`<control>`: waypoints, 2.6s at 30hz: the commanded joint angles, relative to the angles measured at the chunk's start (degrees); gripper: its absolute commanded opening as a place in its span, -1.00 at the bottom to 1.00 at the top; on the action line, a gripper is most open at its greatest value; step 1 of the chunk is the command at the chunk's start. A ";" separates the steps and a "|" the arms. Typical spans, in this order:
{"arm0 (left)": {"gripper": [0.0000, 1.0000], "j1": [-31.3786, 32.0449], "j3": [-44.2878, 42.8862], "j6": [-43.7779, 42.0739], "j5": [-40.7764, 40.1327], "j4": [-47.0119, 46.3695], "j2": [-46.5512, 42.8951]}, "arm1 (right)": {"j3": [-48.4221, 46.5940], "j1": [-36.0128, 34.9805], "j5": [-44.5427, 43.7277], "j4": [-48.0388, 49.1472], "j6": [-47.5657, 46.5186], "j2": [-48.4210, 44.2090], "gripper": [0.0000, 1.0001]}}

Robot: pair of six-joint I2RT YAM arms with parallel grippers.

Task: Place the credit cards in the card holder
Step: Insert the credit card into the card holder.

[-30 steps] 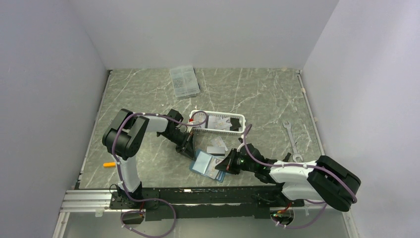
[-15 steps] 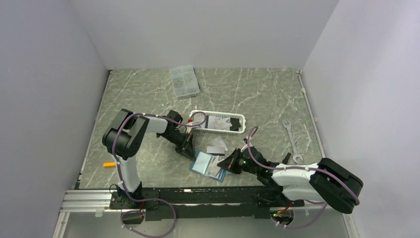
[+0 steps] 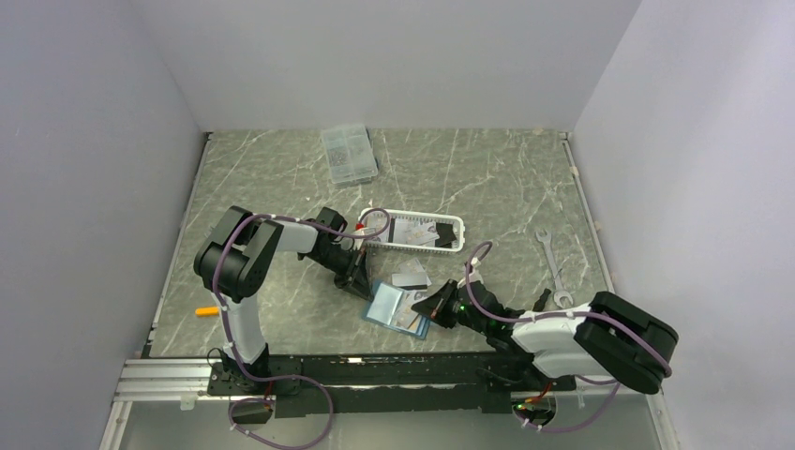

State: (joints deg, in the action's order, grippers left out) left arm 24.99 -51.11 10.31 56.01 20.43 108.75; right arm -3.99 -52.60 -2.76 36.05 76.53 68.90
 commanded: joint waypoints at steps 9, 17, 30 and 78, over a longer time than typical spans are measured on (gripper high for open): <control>-1.00 0.36 0.31 0.17 0.69 -0.99 0.05 | -0.45 -0.67 -0.26 5.96 0.77 6.20 -1.00; -1.00 0.36 0.14 -0.33 0.77 -0.27 -0.81 | -3.02 -0.93 2.49 2.23 -1.34 8.08 -1.00; -1.00 0.40 0.15 -0.81 1.24 0.06 -1.27 | -3.29 -1.28 6.26 -1.86 -1.30 8.27 -1.00; -1.00 0.10 -0.22 -1.98 1.70 1.20 -3.19 | -14.25 1.39 9.46 -28.41 -10.82 7.82 -0.02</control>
State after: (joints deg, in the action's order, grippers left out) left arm 25.34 -51.09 9.74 56.86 21.80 108.16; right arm -20.18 -50.76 10.09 20.12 65.84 78.72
